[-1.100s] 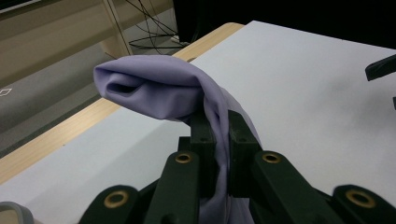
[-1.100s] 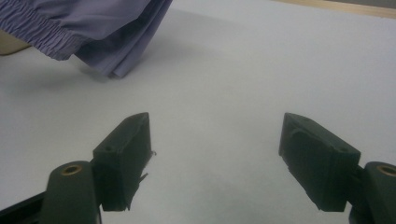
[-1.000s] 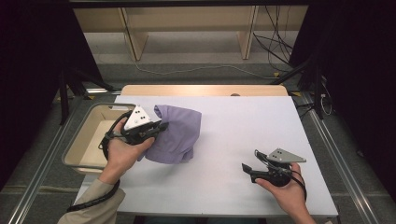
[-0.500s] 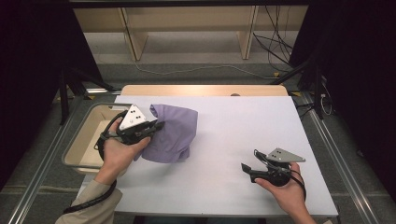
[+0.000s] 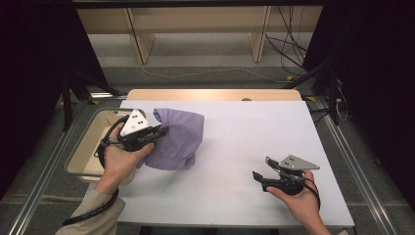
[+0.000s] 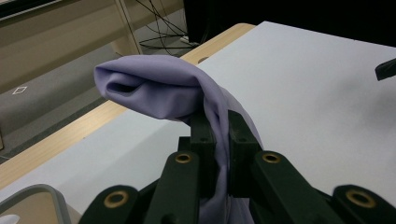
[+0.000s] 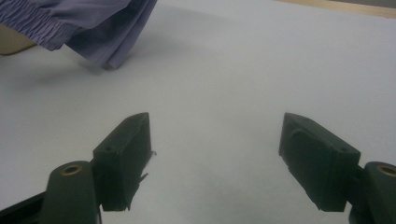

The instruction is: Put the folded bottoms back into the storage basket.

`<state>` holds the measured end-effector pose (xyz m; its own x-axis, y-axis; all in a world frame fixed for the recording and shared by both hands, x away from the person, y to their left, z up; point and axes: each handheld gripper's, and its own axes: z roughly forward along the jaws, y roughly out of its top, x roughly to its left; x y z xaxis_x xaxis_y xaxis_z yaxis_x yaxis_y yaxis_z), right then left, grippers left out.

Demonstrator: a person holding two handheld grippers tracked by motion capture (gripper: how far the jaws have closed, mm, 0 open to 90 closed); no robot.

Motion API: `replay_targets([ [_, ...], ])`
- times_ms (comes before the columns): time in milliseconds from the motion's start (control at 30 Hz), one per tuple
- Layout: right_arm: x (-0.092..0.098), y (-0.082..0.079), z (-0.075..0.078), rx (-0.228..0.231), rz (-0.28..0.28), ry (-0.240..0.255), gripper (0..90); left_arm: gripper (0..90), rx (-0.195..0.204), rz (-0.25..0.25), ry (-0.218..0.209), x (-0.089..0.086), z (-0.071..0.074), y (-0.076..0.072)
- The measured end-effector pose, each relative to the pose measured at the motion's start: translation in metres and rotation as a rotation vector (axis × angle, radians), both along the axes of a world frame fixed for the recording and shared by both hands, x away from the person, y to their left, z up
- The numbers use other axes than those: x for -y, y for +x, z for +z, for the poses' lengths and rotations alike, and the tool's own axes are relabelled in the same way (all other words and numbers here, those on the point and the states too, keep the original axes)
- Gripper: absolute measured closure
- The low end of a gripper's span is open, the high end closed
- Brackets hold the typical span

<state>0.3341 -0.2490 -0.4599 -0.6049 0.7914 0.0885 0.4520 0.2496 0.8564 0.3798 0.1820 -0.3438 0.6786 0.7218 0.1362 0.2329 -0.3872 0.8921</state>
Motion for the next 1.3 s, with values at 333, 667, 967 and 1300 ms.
replay_targets([
  [333,0.0,0.0,0.0,-0.001,0.002,0.0,26.3,83.4,0.036,0.013,-0.034,-0.007,0.002,0.0],
  [667,0.0,0.0,0.0,-0.001,0.003,-0.001,26.2,83.4,0.092,0.026,-0.086,-0.013,0.004,0.0],
  [967,0.0,0.0,0.0,-0.002,0.004,0.0,26.2,83.4,0.129,0.05,-0.112,-0.018,0.006,-0.001],
  [1300,0.0,0.0,0.0,-0.001,0.004,0.0,26.2,83.4,0.143,0.059,-0.108,-0.024,0.013,-0.004],
])
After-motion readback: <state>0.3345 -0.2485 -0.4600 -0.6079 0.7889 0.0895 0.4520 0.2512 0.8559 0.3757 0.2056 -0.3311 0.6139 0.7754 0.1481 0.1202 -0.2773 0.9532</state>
